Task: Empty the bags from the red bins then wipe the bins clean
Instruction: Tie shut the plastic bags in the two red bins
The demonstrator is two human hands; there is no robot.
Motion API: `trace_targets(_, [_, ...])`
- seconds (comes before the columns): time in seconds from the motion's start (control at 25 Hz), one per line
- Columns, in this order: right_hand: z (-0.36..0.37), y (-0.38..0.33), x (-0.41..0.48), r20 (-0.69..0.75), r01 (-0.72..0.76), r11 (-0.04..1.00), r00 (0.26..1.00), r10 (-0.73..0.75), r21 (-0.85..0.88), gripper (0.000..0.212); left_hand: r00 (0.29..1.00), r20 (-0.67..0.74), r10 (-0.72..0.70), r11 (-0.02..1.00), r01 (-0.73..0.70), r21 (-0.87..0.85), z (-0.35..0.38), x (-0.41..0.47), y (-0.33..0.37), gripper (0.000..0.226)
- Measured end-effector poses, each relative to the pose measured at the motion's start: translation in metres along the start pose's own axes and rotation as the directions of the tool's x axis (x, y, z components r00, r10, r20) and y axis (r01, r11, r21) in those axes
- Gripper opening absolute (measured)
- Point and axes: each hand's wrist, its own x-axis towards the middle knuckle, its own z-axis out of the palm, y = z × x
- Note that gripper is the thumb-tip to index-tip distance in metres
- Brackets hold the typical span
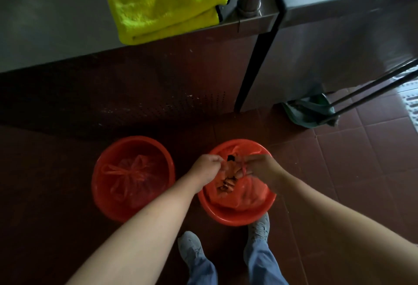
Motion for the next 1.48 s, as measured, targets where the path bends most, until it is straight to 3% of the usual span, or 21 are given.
trace_targets(0.16, [0.009, 0.012, 0.004, -0.001, 0.094, 0.956, 0.995, -0.098, -0.277, 0.055, 1.0, 0.005, -0.008, 1.0, 0.008, 0.029, 0.008, -0.005, -0.004, 0.027])
trace_targets(0.36, [0.027, 0.008, 0.011, 0.082, 0.006, 0.992, 0.997, 0.004, -0.127, 0.041, 0.976, 0.189, -0.105, 0.955, 0.152, -0.253, 0.001, -0.009, 0.002, 0.012])
trace_targets(0.52, [0.032, 0.006, 0.018, 0.209, 0.047, 0.91, 0.977, 0.045, -0.413, 0.039, 0.947, 0.278, -0.159, 0.929, 0.239, -0.284, -0.01, -0.008, -0.006, 0.025])
trace_targets(0.68, [0.04, 0.003, 0.016, 0.231, 0.153, 0.8, 0.973, -0.019, -0.581, 0.027, 0.944, 0.286, -0.165, 0.936, 0.241, -0.256, -0.014, -0.013, -0.013, 0.008])
trace_targets(0.76, [0.041, 0.004, 0.023, 0.203, 0.216, 0.668, 0.974, -0.098, -0.712, 0.018, 0.96, 0.23, -0.16, 0.956, 0.209, -0.205, -0.016, -0.012, -0.015, 0.011])
trace_targets(0.84, [0.038, 0.009, 0.03, 0.148, 0.213, 0.513, 0.975, -0.164, -0.831, 0.028, 0.983, 0.089, -0.161, 0.978, 0.171, -0.117, -0.023, -0.006, -0.02, 0.021])
trace_targets(0.96, [0.028, 0.016, 0.036, 0.051, 0.13, 0.441, 0.981, -0.188, -0.888, 0.034, 0.984, -0.14, -0.107, 0.974, 0.132, 0.182, -0.036, 0.003, -0.026, 0.026])
trace_targets(1.04, [0.022, 0.024, 0.037, -0.016, 0.079, 0.47, 0.981, -0.194, -0.879, 0.031, 0.962, -0.258, -0.087, 0.933, 0.17, 0.317, -0.041, 0.007, -0.034, 0.026])
trace_targets(1.2, [0.016, 0.041, 0.048, -0.19, -0.073, 0.691, 0.977, -0.094, -0.719, 0.03, 0.894, -0.421, -0.154, 0.898, 0.304, 0.317, -0.051, 0.021, -0.065, 0.026])
trace_targets(1.32, [0.008, 0.057, 0.06, -0.346, -0.19, 0.936, 0.935, 0.081, -0.296, 0.031, 0.861, -0.468, -0.201, 0.883, 0.366, 0.295, -0.055, 0.035, -0.094, 0.026])
trace_targets(1.4, [0.002, 0.074, 0.07, -0.443, -0.272, 0.961, 0.855, 0.269, 0.059, 0.022, 0.844, -0.499, -0.196, 0.881, 0.375, 0.289, -0.057, 0.048, -0.113, 0.025])
trace_targets(1.48, [0.0, 0.095, 0.082, -0.473, -0.302, 0.897, 0.77, 0.429, 0.323, 0.02, 0.823, -0.541, -0.171, 0.876, 0.379, 0.299, -0.059, 0.06, -0.129, 0.024])
